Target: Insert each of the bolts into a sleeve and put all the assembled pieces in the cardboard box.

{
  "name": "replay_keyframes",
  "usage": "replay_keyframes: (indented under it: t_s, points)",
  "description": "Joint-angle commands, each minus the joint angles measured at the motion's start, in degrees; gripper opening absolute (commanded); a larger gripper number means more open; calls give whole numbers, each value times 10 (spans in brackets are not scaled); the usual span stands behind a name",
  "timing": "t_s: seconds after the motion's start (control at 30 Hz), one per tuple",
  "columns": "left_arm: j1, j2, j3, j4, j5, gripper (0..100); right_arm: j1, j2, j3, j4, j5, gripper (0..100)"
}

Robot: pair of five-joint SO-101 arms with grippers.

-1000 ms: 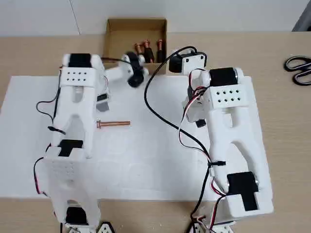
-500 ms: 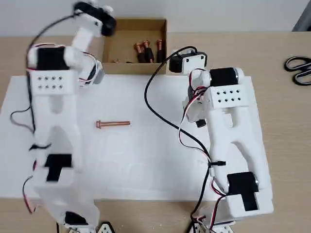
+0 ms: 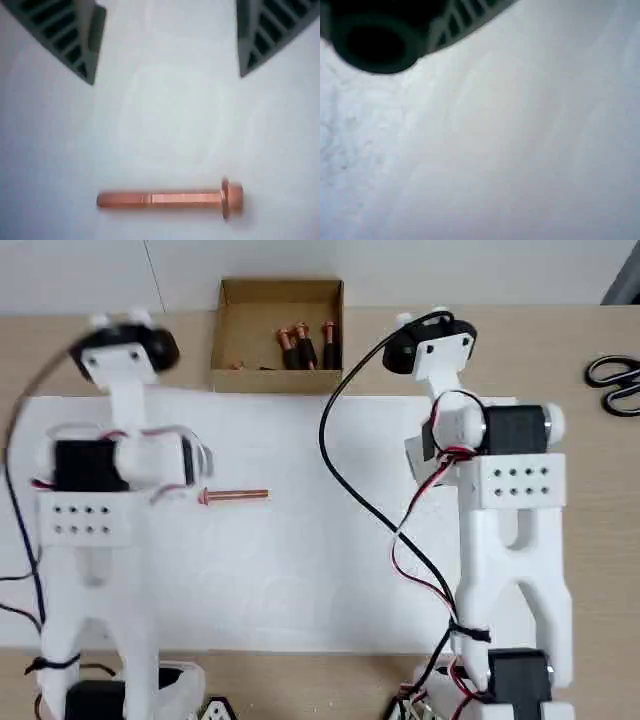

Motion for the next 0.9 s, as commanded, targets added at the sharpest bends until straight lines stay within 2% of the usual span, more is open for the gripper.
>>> replay_keyframes:
  t_s: [0.0, 0.13, 0.33, 0.4, 0.63, 0.77, 0.87]
  points:
    - [23, -28, 142, -91, 25, 178, 6, -29, -4, 4, 3, 4]
    - [41, -28, 218, -187, 85, 178, 6, -29, -4, 9, 3, 4]
    - [37, -28, 221, -218, 279, 178, 3, -30, 22, 7, 2, 4]
    - [41, -32, 221, -230, 301, 177, 4, -30, 30, 7, 2, 4]
    - [43, -27, 223, -232, 309, 179, 7, -30, 33, 7, 2, 4]
    - [40, -27, 223, -230, 406, 179, 4, -30, 33, 7, 2, 4]
    - [44, -25, 224, -235, 447, 179, 3, -30, 33, 7, -1, 4]
